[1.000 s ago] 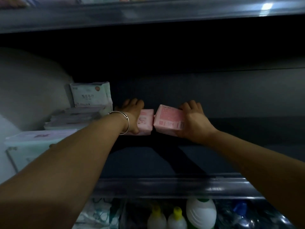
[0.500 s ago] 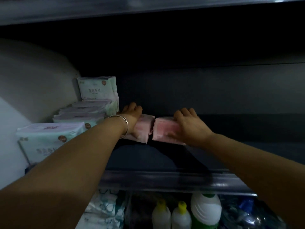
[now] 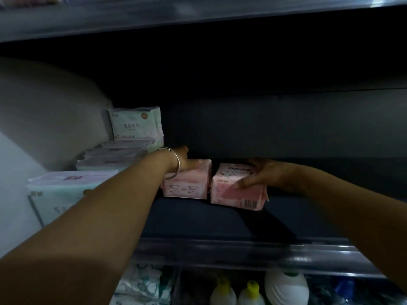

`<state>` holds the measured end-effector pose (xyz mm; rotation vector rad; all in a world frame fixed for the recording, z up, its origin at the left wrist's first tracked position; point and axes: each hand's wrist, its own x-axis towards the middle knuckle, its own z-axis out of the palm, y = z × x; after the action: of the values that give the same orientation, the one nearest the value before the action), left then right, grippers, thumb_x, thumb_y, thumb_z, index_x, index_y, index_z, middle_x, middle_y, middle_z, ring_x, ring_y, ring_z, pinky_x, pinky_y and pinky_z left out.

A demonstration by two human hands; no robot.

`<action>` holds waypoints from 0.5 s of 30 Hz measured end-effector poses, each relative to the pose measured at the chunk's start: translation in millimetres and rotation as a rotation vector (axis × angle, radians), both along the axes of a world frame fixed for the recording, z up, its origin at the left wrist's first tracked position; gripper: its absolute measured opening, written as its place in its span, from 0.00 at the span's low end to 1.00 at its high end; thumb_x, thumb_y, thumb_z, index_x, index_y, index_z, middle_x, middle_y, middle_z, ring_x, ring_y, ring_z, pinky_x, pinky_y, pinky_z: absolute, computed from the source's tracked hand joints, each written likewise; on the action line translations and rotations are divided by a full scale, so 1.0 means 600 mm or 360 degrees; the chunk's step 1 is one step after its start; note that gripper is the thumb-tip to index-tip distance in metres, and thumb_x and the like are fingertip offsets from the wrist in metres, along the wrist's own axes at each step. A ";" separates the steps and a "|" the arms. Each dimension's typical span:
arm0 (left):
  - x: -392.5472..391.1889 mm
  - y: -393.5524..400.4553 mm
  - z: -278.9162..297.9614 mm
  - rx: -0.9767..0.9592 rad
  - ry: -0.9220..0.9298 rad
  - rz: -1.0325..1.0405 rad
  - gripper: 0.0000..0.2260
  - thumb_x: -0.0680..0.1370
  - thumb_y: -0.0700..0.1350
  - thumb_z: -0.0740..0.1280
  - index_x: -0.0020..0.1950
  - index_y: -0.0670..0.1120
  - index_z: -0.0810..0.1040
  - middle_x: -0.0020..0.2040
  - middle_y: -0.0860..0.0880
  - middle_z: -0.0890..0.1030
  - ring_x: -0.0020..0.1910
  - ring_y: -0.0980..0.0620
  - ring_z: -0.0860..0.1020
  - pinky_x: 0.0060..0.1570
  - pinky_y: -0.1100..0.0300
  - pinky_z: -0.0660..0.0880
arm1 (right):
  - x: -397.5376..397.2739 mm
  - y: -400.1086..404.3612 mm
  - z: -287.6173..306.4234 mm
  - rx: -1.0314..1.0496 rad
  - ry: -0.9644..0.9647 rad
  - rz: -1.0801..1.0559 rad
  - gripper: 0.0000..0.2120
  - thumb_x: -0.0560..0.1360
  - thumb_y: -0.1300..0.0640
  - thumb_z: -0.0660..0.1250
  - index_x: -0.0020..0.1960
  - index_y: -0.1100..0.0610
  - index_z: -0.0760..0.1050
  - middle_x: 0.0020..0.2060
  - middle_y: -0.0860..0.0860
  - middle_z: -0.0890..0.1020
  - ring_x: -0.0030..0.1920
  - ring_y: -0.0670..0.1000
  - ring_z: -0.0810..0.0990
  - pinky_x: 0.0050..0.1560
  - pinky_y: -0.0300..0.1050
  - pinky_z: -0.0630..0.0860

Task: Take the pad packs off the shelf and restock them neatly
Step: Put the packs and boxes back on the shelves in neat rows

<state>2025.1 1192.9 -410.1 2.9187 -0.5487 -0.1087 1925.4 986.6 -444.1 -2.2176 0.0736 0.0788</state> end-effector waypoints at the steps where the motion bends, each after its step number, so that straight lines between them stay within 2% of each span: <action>1: 0.003 -0.002 -0.002 0.0033 0.0004 0.0029 0.35 0.76 0.63 0.60 0.75 0.44 0.59 0.74 0.44 0.63 0.71 0.44 0.65 0.69 0.52 0.64 | 0.002 -0.001 0.001 -0.0073 0.0004 0.0012 0.36 0.62 0.53 0.79 0.67 0.51 0.68 0.58 0.48 0.77 0.56 0.48 0.77 0.58 0.45 0.77; 4: 0.005 -0.004 0.000 0.0074 0.0058 0.0081 0.39 0.73 0.64 0.64 0.75 0.43 0.58 0.74 0.43 0.64 0.71 0.44 0.66 0.69 0.51 0.65 | 0.004 0.008 0.009 -0.0410 -0.0107 0.0017 0.33 0.60 0.52 0.80 0.61 0.53 0.70 0.55 0.48 0.77 0.53 0.47 0.77 0.54 0.42 0.77; 7: 0.006 0.000 0.008 0.0034 0.0130 0.0057 0.40 0.72 0.60 0.69 0.76 0.47 0.55 0.75 0.46 0.61 0.72 0.44 0.64 0.70 0.50 0.64 | 0.000 0.015 0.014 -0.0818 -0.0387 -0.0016 0.38 0.59 0.50 0.80 0.64 0.52 0.66 0.55 0.46 0.69 0.56 0.48 0.70 0.56 0.43 0.72; 9: 0.005 0.000 0.009 -0.0021 0.0193 0.0004 0.37 0.73 0.55 0.70 0.76 0.49 0.57 0.75 0.48 0.62 0.71 0.46 0.64 0.70 0.50 0.64 | -0.006 0.012 0.014 -0.0851 -0.0499 -0.0016 0.41 0.59 0.51 0.80 0.66 0.50 0.64 0.57 0.46 0.65 0.60 0.50 0.66 0.60 0.44 0.69; 11: 0.001 -0.001 0.008 -0.0134 0.0254 -0.0038 0.33 0.74 0.53 0.70 0.75 0.50 0.60 0.73 0.48 0.65 0.69 0.46 0.67 0.68 0.51 0.66 | -0.014 0.005 0.016 -0.0874 -0.0528 -0.0018 0.41 0.60 0.53 0.80 0.67 0.46 0.63 0.63 0.47 0.62 0.65 0.52 0.61 0.64 0.46 0.66; 13: -0.006 -0.004 0.005 -0.0202 0.0298 -0.0051 0.35 0.71 0.60 0.69 0.74 0.52 0.61 0.71 0.48 0.67 0.67 0.46 0.69 0.67 0.50 0.67 | -0.022 -0.003 0.019 -0.0920 -0.0517 -0.0023 0.41 0.62 0.54 0.79 0.68 0.44 0.61 0.70 0.49 0.56 0.70 0.54 0.58 0.68 0.49 0.64; 15: -0.010 -0.010 0.002 -0.0180 0.0336 -0.0046 0.40 0.67 0.64 0.71 0.74 0.54 0.61 0.68 0.48 0.69 0.64 0.45 0.71 0.64 0.48 0.70 | -0.028 -0.007 0.023 -0.0899 -0.0532 -0.0027 0.41 0.64 0.56 0.78 0.69 0.43 0.59 0.72 0.49 0.52 0.71 0.54 0.58 0.70 0.49 0.64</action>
<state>2019.0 1187.2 -408.9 2.7463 -0.5428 -0.3724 1908.3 982.1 -430.2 -2.7590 -0.0809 -0.3640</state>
